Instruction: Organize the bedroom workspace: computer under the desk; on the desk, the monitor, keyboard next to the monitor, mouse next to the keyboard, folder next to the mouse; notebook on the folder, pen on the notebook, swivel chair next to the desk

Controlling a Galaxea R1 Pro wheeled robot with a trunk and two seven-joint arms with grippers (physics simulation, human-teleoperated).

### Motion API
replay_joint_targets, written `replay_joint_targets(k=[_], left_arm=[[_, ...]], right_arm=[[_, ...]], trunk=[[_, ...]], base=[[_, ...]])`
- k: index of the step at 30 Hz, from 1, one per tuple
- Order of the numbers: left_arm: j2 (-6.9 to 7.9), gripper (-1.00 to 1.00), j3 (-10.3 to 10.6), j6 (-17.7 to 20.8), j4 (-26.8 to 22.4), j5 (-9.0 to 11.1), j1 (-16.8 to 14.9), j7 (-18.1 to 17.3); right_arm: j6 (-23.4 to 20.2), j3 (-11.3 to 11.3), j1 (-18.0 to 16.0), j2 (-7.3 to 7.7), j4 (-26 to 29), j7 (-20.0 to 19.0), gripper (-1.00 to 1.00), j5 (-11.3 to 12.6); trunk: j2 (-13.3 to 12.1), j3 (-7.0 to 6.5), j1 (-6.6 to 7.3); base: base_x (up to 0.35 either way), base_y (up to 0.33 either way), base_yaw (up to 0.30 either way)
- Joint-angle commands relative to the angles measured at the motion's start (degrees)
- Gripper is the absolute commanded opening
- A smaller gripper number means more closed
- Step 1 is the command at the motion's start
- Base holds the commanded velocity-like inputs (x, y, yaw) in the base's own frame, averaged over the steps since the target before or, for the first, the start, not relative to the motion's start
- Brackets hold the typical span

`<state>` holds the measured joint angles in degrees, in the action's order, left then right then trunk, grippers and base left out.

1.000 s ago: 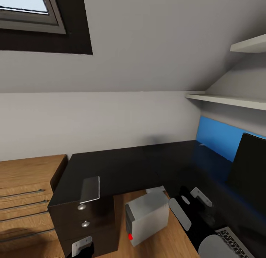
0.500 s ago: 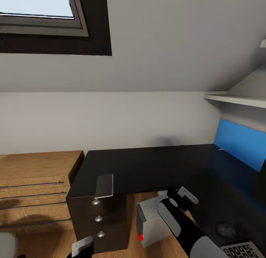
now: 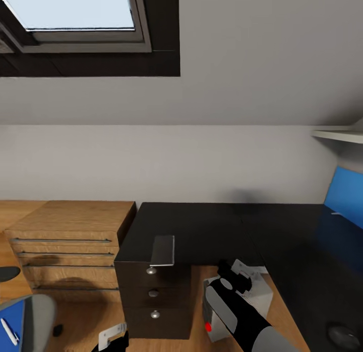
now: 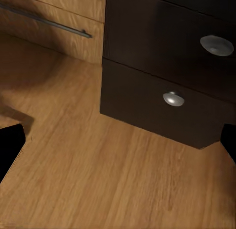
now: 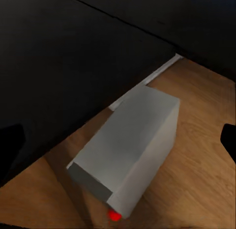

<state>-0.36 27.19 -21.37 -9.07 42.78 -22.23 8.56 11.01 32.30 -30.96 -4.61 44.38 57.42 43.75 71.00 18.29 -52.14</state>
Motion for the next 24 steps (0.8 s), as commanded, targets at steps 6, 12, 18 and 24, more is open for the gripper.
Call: replay_joint_targets(k=[6, 12, 18, 24], left_arm=[[0.0, 1.0, 0.49, -0.16, 0.09, 0.14, -0.06, 0.47], [0.04, 1.0, 0.42, -0.16, 0.18, 0.2, -0.05, 0.53], [0.08, 1.0, 0.27, -0.16, 0.24, 0.31, -0.05, 0.57], [0.01, 1.0, 0.27, -0.16, 0.46, 0.34, -0.06, 0.58]], right_arm=[[1.19, 1.56, -0.11, -2.33, -6.77, -4.59, 1.0, 0.44], [4.03, 1.67, -0.1, -3.49, -12.4, -8.27, 1.0, 0.57], [5.22, 1.71, -0.1, -4.08, -17.43, -10.96, 1.0, 0.56], [5.54, 1.71, -0.07, -4.28, -24.18, -14.89, 1.0, 0.49]], trunk=[[0.05, 0.07, 0.0], [0.05, 0.07, 0.0], [0.05, 0.07, 0.0], [0.05, 0.07, 0.0]], base=[[0.0, 0.0, 0.282], [0.0, 0.0, 0.283], [0.0, 0.0, 0.284], [0.0, 0.0, 0.284]])
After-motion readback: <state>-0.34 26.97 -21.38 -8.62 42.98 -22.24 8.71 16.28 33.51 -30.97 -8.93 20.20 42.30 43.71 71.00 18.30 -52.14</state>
